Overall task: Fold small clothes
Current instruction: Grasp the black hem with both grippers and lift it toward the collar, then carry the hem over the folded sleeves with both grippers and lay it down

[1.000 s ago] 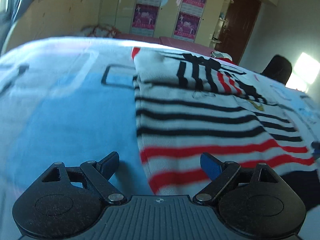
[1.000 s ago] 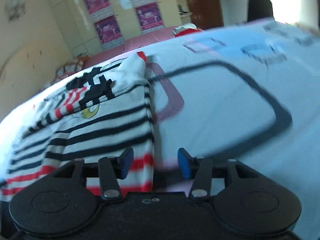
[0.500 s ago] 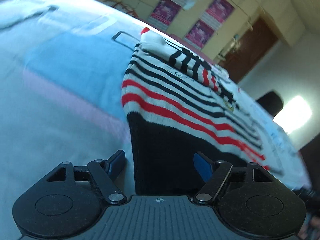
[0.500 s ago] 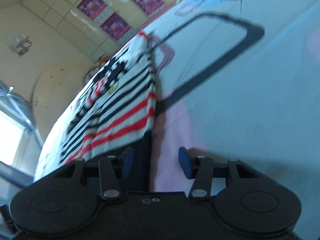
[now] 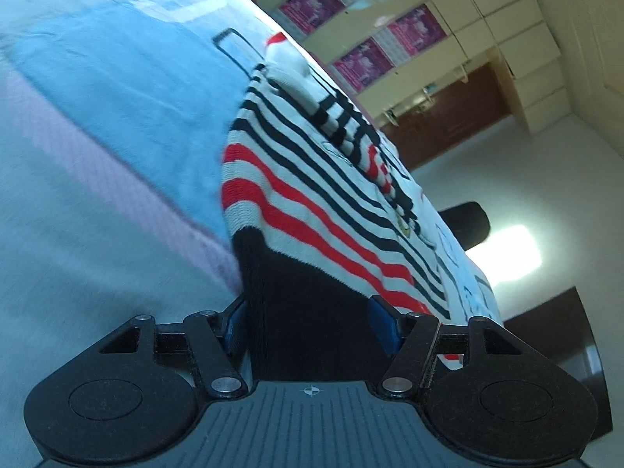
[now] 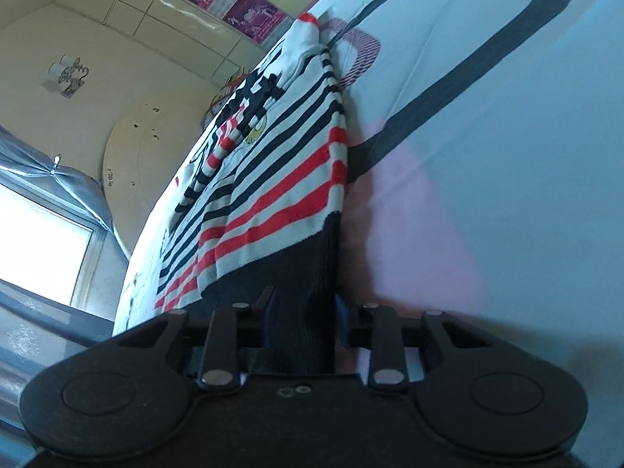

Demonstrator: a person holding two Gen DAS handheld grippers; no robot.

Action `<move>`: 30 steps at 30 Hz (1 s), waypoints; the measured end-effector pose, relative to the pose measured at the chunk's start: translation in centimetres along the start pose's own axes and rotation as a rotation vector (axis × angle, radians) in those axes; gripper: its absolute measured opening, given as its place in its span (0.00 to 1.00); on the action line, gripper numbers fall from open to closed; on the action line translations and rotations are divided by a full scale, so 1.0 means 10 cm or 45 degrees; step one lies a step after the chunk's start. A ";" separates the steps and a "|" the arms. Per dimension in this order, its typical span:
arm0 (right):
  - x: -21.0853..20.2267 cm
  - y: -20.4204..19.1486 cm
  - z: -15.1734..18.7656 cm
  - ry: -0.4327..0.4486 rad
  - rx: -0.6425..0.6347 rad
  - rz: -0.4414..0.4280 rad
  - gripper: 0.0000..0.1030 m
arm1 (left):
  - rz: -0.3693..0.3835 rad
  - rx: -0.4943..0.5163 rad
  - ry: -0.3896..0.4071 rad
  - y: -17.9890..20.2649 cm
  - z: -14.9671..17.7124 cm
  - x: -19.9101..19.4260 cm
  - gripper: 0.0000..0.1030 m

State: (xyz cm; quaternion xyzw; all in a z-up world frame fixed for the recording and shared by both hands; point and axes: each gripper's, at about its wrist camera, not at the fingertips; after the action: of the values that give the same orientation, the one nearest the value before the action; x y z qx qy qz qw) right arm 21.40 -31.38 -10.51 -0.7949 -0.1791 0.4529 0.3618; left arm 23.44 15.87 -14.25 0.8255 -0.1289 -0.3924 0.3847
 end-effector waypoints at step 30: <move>-0.19 -0.16 0.09 0.019 -0.256 0.245 0.05 | -0.182 0.060 0.119 -0.06 0.20 -0.11 0.04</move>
State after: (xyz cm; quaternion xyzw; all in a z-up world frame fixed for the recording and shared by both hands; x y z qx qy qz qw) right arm 19.74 -31.06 -8.49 -0.8440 -0.1439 0.4594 0.2364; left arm 21.10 15.77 -14.88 0.8589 -0.0607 -0.3766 0.3418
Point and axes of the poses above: each gripper's, at about its wrist camera, not at the fingertips, and x roughly the way its jaws point, y to its right, z to its underside, and after that the axes turned 4 degrees about -y, right-handed
